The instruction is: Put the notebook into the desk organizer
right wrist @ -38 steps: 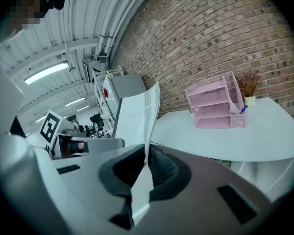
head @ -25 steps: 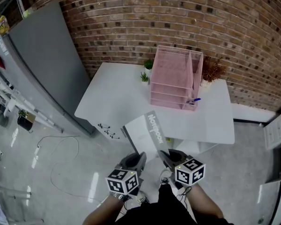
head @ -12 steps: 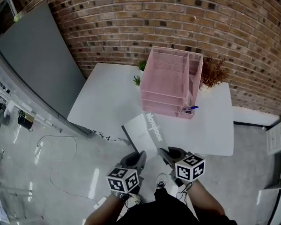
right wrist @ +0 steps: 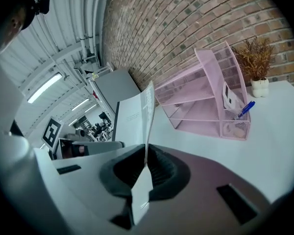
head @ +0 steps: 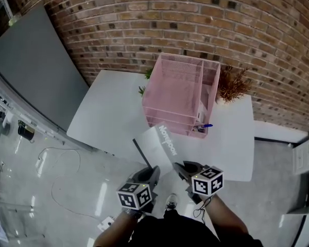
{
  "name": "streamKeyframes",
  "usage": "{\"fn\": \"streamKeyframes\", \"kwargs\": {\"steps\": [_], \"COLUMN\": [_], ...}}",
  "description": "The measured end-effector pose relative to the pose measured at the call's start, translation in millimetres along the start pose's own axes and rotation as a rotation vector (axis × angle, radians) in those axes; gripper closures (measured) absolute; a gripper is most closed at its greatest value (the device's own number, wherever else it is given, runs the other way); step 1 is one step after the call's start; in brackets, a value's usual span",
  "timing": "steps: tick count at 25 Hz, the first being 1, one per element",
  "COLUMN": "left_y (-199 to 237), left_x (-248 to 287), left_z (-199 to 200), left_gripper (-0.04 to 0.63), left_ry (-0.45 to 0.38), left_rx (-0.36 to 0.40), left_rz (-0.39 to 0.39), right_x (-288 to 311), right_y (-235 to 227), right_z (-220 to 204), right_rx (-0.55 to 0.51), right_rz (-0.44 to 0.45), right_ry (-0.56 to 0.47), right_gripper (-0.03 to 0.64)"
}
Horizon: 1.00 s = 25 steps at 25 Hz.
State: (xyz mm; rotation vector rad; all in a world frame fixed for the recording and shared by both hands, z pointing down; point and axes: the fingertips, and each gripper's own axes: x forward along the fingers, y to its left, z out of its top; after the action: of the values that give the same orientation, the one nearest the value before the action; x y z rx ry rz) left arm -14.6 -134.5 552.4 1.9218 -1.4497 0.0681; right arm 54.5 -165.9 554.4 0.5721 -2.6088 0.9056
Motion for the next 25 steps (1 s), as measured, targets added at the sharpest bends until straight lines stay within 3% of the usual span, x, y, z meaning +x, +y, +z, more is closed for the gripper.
{"fn": "streamKeyframes", "kwargs": {"steps": [14,25], "left_y": [4.8,20.5], "left_x": [43.6,79.3], "left_z": [-2.0,11.1], "left_gripper": [0.551,0.551], "left_ry": [0.077,0.172], "left_rx": [-0.016,-0.022], "left_rz": [0.01,-0.062], "right_x": [7.7,21.6], "right_y": [-43.5,-72.1], "right_z": [1.3,6.6], "right_rx": [0.119,0.26], "right_rz": [0.007,-0.052], "right_ry": [0.017,-0.003], "right_gripper": [0.603,0.603]}}
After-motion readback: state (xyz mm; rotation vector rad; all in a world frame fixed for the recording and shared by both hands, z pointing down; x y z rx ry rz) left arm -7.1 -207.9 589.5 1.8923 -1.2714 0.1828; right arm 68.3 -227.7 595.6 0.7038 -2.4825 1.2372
